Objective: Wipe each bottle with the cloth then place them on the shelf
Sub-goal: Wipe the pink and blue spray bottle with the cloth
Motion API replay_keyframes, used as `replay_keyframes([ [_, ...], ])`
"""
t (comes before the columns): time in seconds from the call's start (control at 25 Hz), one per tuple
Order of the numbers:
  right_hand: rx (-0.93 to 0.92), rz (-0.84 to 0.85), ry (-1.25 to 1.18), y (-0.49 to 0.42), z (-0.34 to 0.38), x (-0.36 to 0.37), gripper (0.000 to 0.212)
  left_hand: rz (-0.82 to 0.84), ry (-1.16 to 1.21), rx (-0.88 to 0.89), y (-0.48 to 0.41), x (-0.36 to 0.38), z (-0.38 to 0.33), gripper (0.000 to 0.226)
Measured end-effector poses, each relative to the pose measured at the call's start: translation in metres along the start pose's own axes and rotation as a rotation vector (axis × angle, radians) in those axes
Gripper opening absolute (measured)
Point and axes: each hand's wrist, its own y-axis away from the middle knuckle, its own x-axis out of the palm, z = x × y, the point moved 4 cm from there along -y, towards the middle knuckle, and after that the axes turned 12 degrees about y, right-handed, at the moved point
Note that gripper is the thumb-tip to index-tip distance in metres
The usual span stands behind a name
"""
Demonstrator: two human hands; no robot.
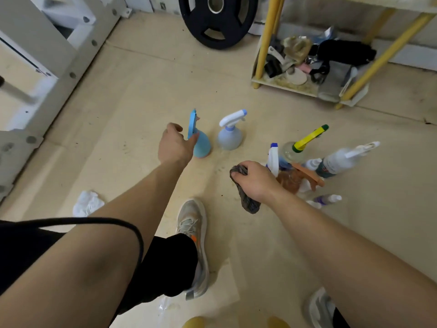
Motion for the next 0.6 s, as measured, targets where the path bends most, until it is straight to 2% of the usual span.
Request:
replay_keyframes([
  [0.08, 0.004, -0.001, -0.017, -0.009, -0.002, 0.005, 0.03, 0.054, 0.002, 0.004, -0.017, 0.013, 0.001, 0.056],
  [0.28, 0.018, 0.002, -0.072, -0.024, -0.009, 0.012, 0.028, 0.054, 0.05, 0.012, -0.035, 0.035, 0.002, 0.022],
  [0.44, 0.001, -0.01, -0.12, -0.016, -0.006, 0.006, 0.029, 0.06, -0.005, 0.057, -0.032, 0.023, -0.014, 0.022],
  [0.6, -0.043, -0.064, -0.19, 0.015, 0.002, -0.022, 0.028, 0.065, 0.01, 0.138, -0.013, -0.013, -0.06, 0.025],
])
